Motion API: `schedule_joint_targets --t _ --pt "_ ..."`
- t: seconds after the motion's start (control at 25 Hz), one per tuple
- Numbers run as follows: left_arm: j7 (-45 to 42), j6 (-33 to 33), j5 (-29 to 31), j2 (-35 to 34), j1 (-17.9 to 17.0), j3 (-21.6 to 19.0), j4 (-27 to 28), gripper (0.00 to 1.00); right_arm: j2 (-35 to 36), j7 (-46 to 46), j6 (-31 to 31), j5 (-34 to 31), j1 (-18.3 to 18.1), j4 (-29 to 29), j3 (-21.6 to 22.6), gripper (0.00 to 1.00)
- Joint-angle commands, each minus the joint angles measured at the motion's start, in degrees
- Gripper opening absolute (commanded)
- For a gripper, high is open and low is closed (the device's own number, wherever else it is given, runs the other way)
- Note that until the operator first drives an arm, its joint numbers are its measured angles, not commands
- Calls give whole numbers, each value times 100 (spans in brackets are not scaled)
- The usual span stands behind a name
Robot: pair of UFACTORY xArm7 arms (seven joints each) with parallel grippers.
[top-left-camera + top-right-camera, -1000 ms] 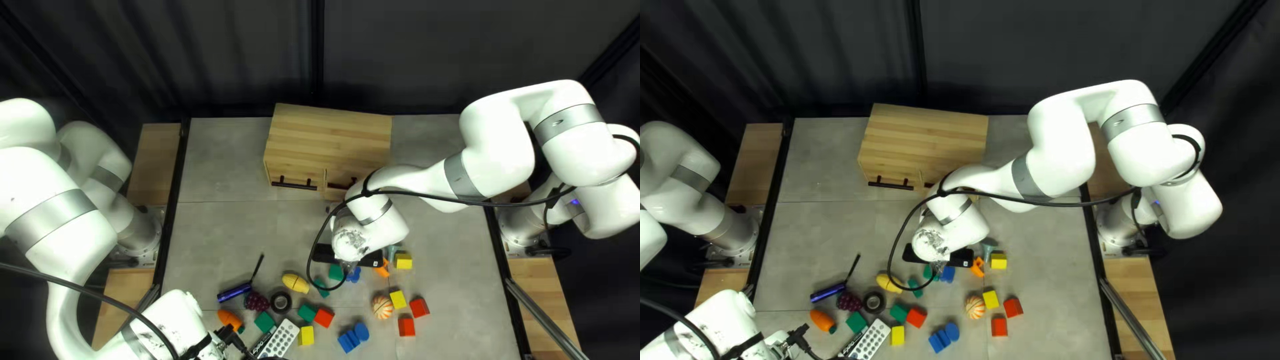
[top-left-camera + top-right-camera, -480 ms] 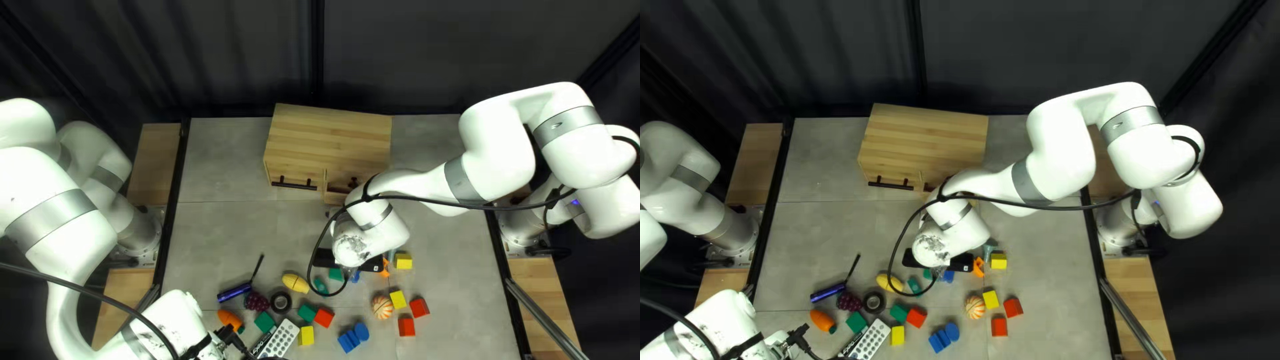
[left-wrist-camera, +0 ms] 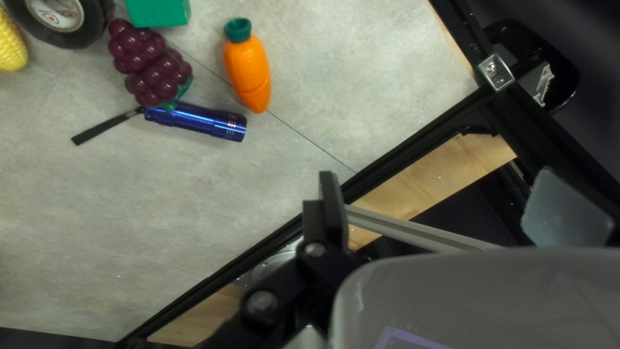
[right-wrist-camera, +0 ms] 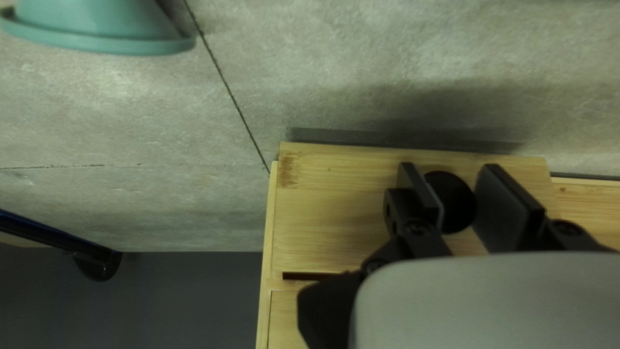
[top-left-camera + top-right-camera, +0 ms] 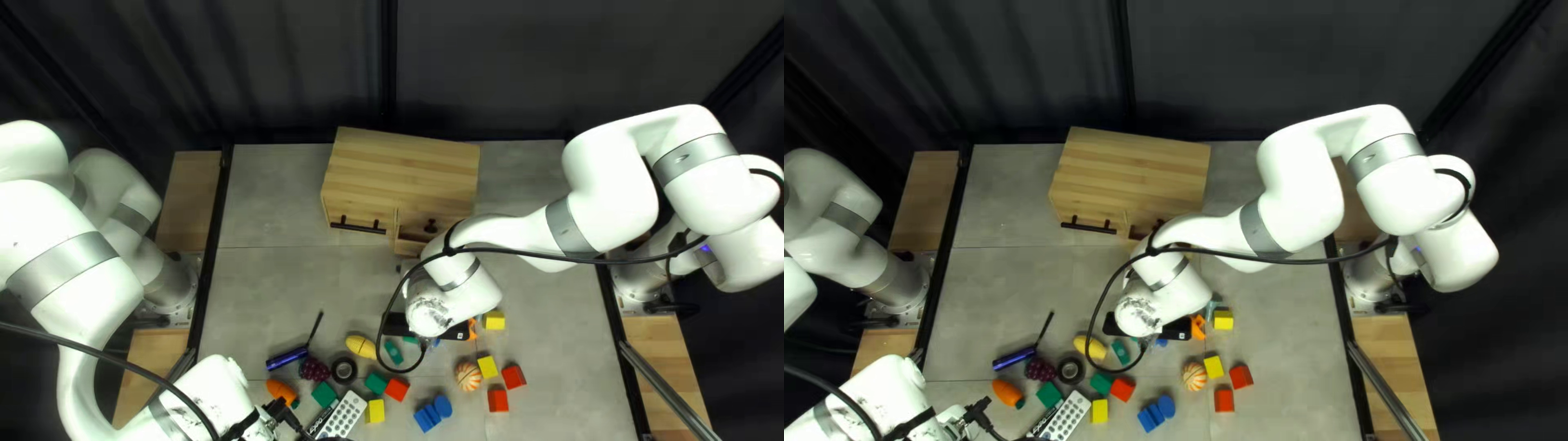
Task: Open drawers and place objects into drawer and close
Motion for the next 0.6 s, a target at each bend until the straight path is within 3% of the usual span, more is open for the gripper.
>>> schedule_joint_targets --t 0.04,0.6 --pt "0 0 0 0 0 0 0 100 39 -7 -14 2 4 30 10 0" --pt "0 0 0 0 0 0 0 100 179 -14 6 24 50 183 54 0"
